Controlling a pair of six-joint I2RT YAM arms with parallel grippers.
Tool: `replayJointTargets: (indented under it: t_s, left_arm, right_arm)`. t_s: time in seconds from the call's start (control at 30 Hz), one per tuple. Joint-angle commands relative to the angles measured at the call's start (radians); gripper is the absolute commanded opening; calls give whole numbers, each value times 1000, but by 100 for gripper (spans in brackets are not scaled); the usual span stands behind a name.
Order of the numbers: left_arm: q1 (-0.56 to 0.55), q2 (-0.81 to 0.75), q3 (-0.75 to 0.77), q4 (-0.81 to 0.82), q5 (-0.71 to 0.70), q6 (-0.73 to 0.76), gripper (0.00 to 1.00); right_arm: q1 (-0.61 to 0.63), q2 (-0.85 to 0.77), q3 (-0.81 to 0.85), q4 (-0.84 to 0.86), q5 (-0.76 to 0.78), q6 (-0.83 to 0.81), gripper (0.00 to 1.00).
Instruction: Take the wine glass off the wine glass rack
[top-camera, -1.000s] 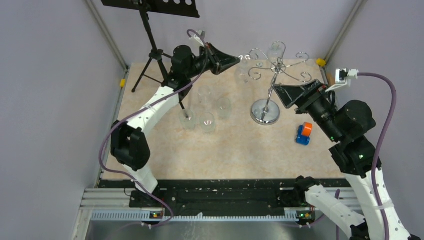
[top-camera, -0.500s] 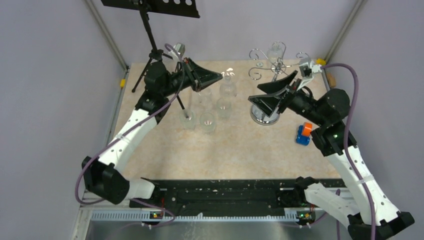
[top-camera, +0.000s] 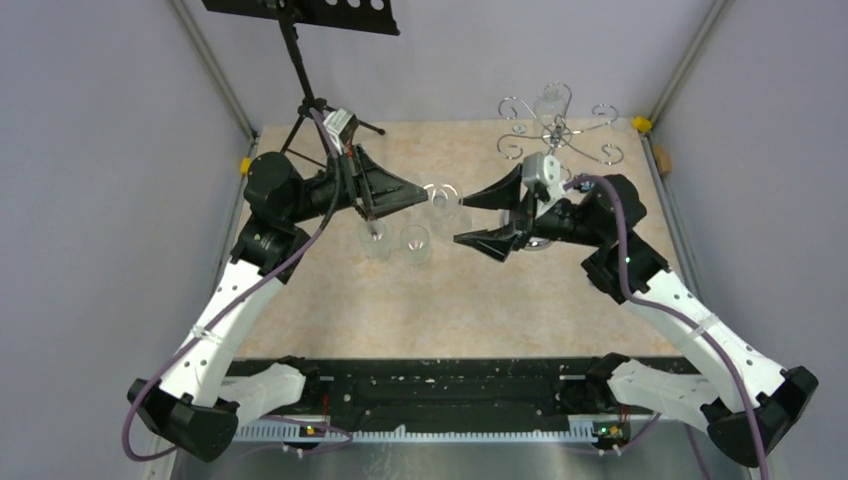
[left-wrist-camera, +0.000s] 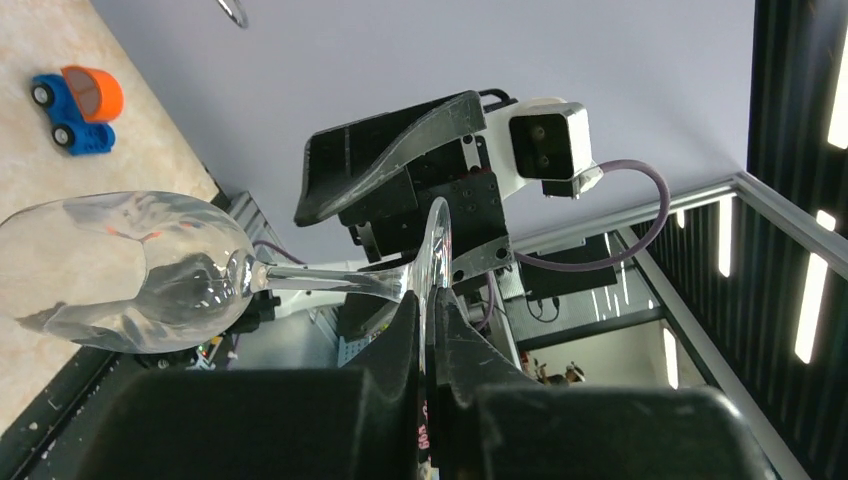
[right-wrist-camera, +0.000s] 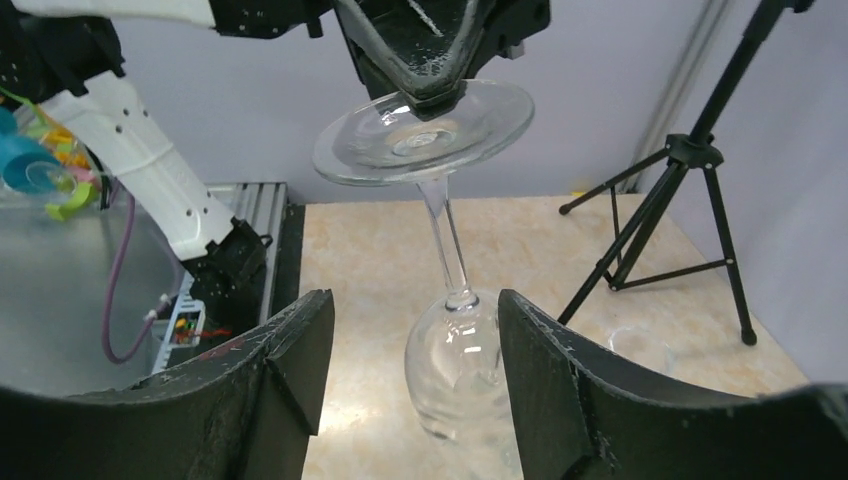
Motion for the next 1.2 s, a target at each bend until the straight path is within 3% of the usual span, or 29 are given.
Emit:
replayJointTargets:
  t_s: [0.0,0.17,0.43,0.5,0.6,0.63,0.67,0.77,0.87,0.97,1.17]
  left_arm:
    - [-2,-27,-21,44,59,-31,0]
    - [-2,-34,-25,27,68,-12,0]
    - [-2,-38,-18,19,73,5,0]
    - [-2,-39,-20,18,74,7,0]
    - [-1,-42,-20,18,74,6,0]
    - [-1,-43,-18,19,72,6,0]
    - [-2,-45,-18,20,67,7,5]
    - [-1,-54,-24,28,33,7,46]
    - [0,-61,-51,62,-4,-10,66]
    - [0,-68,-98,114,-58,-41,74]
    - [-1,-75,-181,192,-150,-59,78]
  right_arm:
    - [54,34,49,64,-5,-191,61]
    - [70,98,86,65,-40,-196,53]
    - [115,139,96,96,-29,-181,31]
    - [117,140,85,143,-31,-143,22]
    - [117,137,70,190,-19,-107,0]
    - [117,132,61,210,-10,-94,0]
    - [117,126,49,232,2,-81,0]
    - [117,100,7,312,57,-33,0]
    - [117,55,-50,428,142,24,0]
    - [117,9,-109,529,248,78,0]
    - [117,-72,-173,678,458,213,0]
